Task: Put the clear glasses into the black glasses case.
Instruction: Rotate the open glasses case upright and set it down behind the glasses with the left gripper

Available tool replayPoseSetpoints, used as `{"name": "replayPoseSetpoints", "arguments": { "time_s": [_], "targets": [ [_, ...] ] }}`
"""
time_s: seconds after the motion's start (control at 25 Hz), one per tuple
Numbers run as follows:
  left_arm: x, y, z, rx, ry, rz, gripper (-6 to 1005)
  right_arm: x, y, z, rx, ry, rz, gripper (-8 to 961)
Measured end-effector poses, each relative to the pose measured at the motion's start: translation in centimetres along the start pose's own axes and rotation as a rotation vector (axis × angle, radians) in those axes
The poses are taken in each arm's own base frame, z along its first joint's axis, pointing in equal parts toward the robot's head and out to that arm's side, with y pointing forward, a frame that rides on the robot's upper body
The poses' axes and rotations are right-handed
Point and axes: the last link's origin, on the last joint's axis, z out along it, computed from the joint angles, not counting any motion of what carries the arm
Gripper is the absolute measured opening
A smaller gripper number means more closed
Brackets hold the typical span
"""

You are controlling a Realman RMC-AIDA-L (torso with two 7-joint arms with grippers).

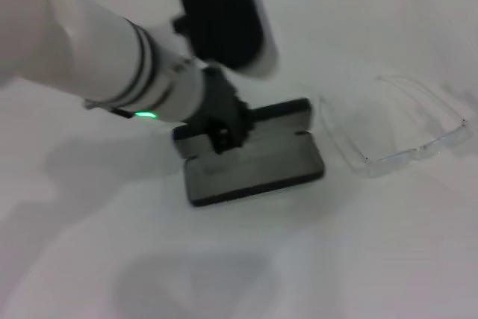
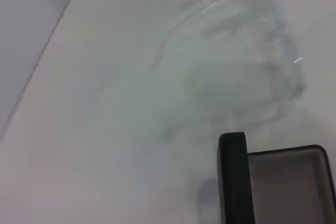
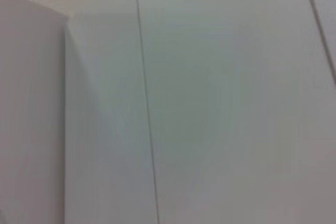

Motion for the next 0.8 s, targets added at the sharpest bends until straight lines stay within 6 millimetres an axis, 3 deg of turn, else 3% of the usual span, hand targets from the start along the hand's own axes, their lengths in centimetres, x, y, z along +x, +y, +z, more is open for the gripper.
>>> {"name": "replayPoseSetpoints", "arguments": {
  "time_s": [0.4, 0.8],
  "targets": [
    [1.8, 1.2, 2.0, 0.061, 0.099, 0.264, 199, -0.9, 0.7, -3.1, 0.052, -0.05, -0.012, 675],
    [2.2, 1.5, 3.7, 0.068, 0.102, 0.309, 205, -1.0, 1.0, -3.4, 0.045, -0.06, -0.01, 674]
  ]
}}
